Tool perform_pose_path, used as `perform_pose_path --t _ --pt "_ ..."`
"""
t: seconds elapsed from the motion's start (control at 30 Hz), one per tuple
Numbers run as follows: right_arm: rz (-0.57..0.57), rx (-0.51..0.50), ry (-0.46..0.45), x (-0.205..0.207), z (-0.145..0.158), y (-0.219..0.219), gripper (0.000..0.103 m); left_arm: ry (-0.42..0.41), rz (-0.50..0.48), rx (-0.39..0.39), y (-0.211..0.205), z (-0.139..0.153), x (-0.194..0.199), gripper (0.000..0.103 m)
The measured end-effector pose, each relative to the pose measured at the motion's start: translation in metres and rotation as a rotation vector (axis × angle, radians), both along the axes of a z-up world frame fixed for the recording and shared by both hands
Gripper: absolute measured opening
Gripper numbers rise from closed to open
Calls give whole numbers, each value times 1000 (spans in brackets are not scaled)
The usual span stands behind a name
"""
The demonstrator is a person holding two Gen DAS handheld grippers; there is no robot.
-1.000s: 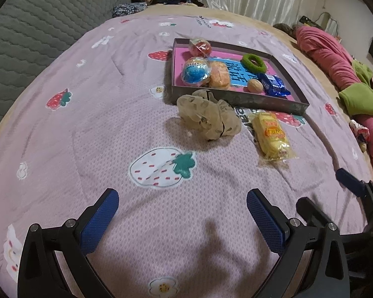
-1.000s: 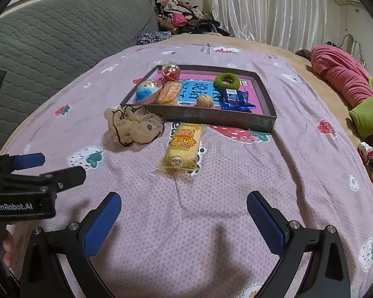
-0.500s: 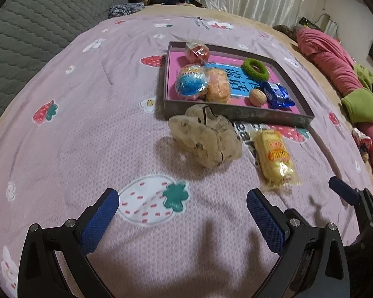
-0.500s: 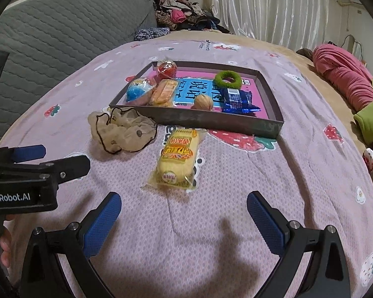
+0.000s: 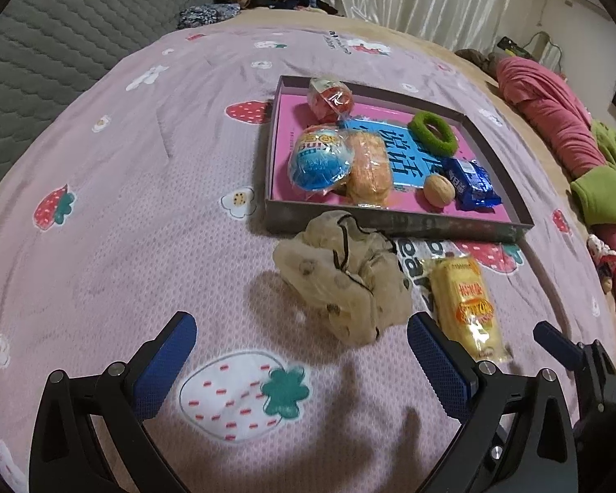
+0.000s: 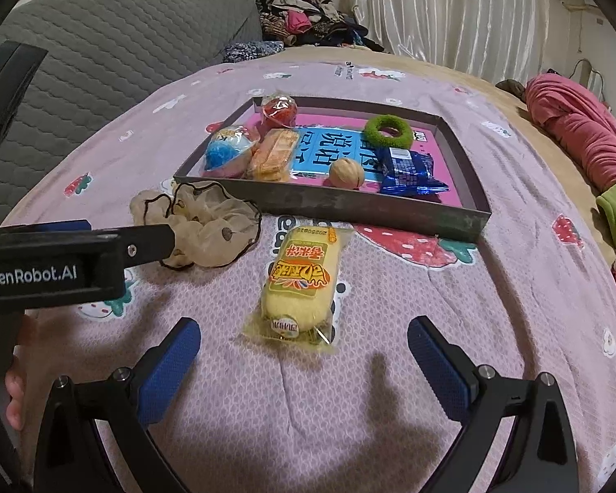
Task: Organize objects
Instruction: 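Close the left gripper on the scrunchie while the right closes on the yellow cake pack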
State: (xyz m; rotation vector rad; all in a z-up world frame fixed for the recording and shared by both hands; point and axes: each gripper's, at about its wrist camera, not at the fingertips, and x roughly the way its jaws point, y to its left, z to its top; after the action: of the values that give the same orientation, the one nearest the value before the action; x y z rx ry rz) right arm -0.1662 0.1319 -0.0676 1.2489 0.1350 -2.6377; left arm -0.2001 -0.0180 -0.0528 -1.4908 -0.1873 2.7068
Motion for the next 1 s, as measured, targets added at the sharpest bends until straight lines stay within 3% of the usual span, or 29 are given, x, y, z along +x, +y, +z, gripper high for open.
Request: perform_pose_path --t 0.53,1.0 --pt "27 -21 -27 -25 -14 -6 101 -12 -13 -1 6 -16 -36 102" --pt "33 -66 -52 -44 -22 -6 69 -19 -33 -7 14 -29 -48 102"
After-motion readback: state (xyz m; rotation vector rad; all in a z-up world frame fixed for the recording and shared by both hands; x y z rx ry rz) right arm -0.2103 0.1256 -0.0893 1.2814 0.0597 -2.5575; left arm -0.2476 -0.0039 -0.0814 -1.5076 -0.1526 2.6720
